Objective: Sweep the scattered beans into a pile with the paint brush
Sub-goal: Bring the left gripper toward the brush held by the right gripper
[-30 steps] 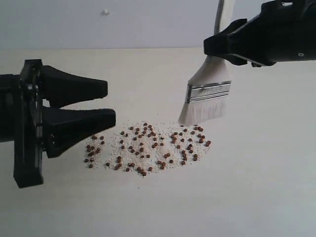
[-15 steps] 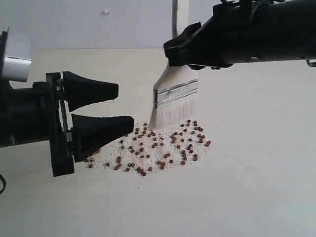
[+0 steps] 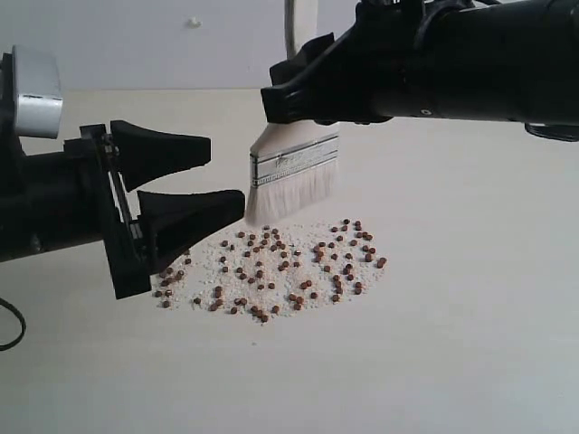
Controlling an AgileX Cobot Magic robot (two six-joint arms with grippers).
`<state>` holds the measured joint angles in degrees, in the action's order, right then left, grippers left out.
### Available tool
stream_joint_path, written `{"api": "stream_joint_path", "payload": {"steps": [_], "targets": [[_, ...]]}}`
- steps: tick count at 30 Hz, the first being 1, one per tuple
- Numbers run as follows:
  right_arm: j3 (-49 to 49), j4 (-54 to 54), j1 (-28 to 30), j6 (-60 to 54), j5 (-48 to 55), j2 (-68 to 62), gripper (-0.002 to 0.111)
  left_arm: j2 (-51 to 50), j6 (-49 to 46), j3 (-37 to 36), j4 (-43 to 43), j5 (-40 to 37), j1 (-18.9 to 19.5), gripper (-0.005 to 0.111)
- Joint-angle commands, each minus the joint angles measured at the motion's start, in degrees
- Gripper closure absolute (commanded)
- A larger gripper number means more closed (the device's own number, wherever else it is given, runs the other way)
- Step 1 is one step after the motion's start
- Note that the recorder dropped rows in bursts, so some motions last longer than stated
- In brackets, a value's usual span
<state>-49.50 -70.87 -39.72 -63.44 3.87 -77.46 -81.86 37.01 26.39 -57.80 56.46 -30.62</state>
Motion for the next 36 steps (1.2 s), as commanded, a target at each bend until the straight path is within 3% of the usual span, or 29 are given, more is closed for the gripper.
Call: {"api": "stream_joint_path", "payload": {"steps": [1, 8, 16, 36], "targets": [[-0.7, -1.2, -0.3, -0.4, -1.0, 0.1, 0.108, -0.2, -1.4, 0.3, 4.4, -0.7, -0.3, 0.035], [-0.7, -2.6, -0.3, -0.4, -0.7, 0.1, 0.108, -1.3, -1.4, 0.3, 5.3, -0.4, -0.3, 0.035], [-2.5, -2.9, -1.4, -0.4, -0.7, -1.0, 0.108, -4.9, -8.4, 0.3, 10.2, -0.2, -4.3, 0.035], [-6.4, -2.9, -4.9, -0.4, -1.7, -7.5, 0.108, -8.6, -10.3, 0.3, 12.9, -1.8, -4.3, 0.035]]}}
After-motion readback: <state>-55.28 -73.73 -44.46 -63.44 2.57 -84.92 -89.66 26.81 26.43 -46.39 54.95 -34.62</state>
